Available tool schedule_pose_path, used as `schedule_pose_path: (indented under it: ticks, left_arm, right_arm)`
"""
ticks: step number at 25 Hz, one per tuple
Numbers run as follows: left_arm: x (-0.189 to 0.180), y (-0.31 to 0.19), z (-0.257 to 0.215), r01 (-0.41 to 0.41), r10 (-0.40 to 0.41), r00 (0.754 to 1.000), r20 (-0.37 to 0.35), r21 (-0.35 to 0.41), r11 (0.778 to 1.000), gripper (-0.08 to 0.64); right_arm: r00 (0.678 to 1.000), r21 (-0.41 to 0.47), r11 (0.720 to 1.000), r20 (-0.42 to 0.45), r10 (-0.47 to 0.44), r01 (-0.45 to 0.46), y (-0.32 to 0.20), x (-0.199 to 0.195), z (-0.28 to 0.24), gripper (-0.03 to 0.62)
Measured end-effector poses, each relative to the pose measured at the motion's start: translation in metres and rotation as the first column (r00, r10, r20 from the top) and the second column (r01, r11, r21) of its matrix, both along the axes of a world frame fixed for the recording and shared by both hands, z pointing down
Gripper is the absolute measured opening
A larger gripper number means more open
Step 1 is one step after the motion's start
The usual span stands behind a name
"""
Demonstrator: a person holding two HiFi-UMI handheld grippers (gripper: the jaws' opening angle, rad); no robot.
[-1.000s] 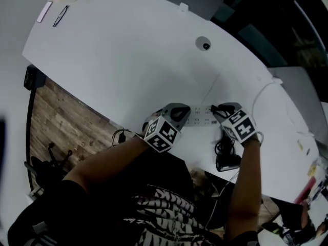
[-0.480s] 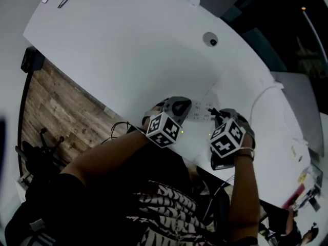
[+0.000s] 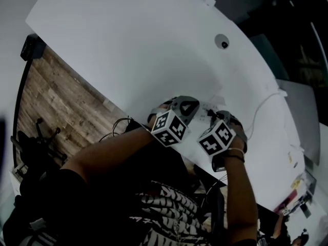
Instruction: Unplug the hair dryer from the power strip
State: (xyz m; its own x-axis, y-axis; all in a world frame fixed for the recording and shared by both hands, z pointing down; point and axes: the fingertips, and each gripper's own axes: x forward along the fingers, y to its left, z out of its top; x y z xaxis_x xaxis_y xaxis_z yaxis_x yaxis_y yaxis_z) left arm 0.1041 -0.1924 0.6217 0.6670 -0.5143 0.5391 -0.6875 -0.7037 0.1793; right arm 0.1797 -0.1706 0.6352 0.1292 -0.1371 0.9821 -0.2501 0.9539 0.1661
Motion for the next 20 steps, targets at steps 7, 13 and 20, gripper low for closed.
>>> schedule_pose_path:
  ticks: [7,13,20]
  left_arm:
    - [-0.003,-0.002,-0.002,0.031,-0.034,0.998,-0.059,-0.046,0.998,0.028]
    - [-0.005,0.001,-0.005,0.036,-0.045,0.992,-0.118,-0.073,0.997,0.028]
    - [0.001,0.016,-0.006,-0.074,0.074,0.996,-0.058,0.000,0.997,0.028]
  right_arm:
    - [0.991,-0.044,0.999,-0.130,-0.003,-0.003,0.002,0.000,0.003,0.078]
    - [0.984,-0.034,0.999,-0.175,0.019,-0.025,0.002,-0.007,0.000,0.078]
    - [0.985,0.080,0.985,0.096,0.144,-0.152,0.021,-0.042,-0.001,0.081]
